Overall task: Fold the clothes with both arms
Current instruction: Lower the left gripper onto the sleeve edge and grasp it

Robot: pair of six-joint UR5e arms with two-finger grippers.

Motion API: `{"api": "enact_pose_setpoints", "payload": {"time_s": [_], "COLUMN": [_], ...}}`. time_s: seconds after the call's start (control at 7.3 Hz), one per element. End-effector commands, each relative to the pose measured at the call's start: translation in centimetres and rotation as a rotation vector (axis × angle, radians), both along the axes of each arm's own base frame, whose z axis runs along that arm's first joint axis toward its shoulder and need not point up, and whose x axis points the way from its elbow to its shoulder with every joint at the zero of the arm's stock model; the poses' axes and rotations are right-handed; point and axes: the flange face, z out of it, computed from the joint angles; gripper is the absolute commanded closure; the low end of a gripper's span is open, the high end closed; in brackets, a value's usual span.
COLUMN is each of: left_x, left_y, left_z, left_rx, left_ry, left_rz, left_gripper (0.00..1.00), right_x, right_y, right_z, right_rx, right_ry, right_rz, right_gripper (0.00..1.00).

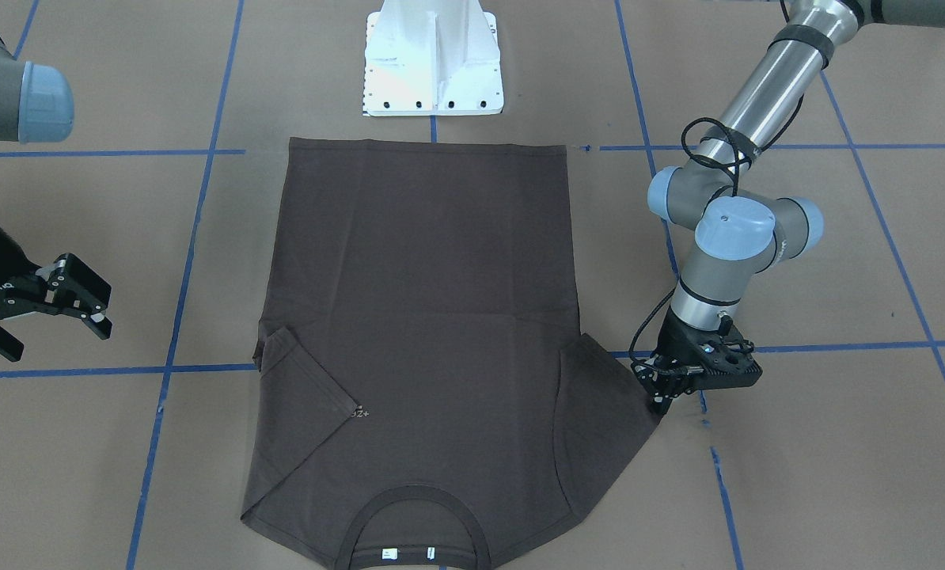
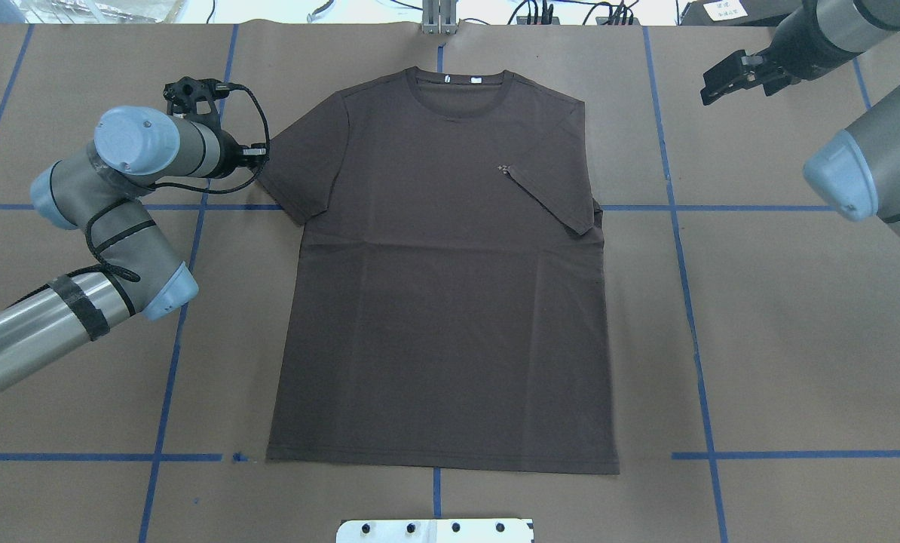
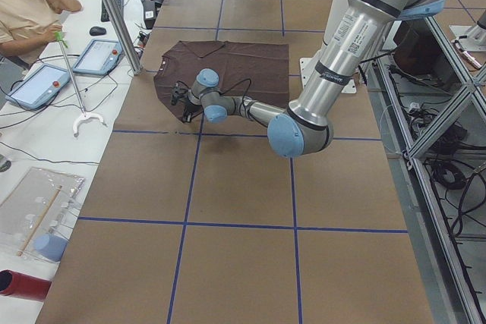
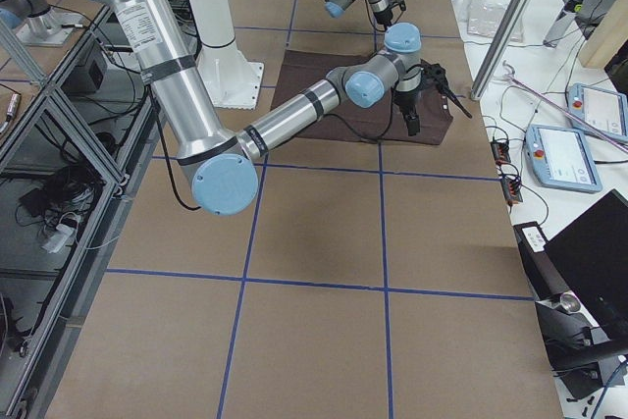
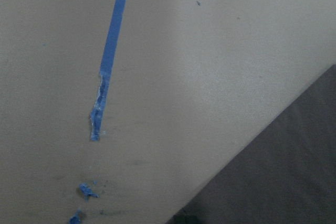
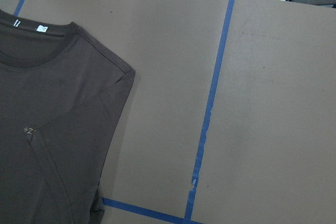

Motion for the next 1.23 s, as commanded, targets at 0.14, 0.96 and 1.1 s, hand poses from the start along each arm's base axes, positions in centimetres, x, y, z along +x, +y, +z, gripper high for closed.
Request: {"api": "enact_pose_setpoints", "payload": {"time_s": [0.14,0.96,1.1], "left_x": [-1.6,-1.5,-1.2], "left_y": [-1.1,-1.3,-1.2], "left_z": [-0.2,0.2,0.3], "left_rx": [0.080,0.085,0.083], "left_ry": [-0.056,-0.075,-0.075], "left_rz": [0.037,0.051,0.054], "left_gripper": [0.92,0.42,0.42], "right_x": [0.0,0.0,0.1], "right_y": [0.0,-0.1,0.0], "right_z": [0.0,0.0,0.1], "right_rx": [0.000,0.002,0.001], "right_ry": [0.001,0.005,0.006], "right_rz": [0.001,0.005,0.005], "right_gripper": [0.00,0.00,0.00]}}
